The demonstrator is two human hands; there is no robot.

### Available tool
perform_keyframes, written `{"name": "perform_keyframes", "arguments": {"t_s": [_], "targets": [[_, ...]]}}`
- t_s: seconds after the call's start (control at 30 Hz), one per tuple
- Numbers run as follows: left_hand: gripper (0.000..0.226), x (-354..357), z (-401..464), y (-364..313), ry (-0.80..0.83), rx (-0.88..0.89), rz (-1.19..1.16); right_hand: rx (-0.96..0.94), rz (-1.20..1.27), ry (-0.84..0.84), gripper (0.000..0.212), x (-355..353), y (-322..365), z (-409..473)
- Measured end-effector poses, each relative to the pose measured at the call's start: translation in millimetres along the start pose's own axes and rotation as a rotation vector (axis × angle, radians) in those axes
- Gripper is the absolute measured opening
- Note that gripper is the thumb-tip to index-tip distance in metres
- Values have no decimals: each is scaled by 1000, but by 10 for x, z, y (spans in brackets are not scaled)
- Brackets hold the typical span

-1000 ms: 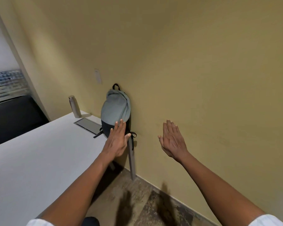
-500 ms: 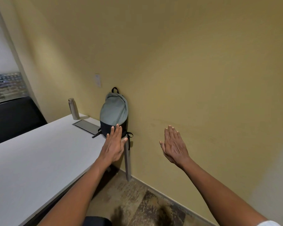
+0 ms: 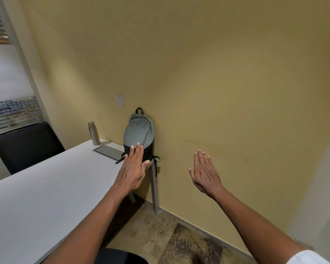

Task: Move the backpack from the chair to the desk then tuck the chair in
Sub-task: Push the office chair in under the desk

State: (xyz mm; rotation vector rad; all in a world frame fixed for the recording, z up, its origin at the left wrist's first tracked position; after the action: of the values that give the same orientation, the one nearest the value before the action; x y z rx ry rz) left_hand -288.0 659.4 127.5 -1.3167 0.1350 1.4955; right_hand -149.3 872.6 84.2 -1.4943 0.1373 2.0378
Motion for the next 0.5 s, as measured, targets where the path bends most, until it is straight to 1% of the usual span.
{"name": "perform_keyframes", "arguments": {"t_s": [0.1,0.23,0.5], "targets": [[62,-204,-140,-13,-13,32,-6,3,-31,-5,68,-186,147,-120],[62,-389,-481,98,18,67,-20,51,-34,-4,68,-453,383,-450],[64,-791,-1453,533,105,105,-46,160,-71,56,70,-926,1010,-1515]]}}
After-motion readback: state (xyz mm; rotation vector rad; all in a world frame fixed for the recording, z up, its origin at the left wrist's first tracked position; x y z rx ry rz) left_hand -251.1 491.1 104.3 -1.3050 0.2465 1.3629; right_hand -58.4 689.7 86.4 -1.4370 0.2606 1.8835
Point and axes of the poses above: each hand's wrist, its own z-axis towards the middle knuckle, its own x-axis out of the palm, y = z × x, the point moved 9 cm from there along z, towards the middle knuckle, and after that the axes turned 14 degrees about -z, right-handed, at the moved point
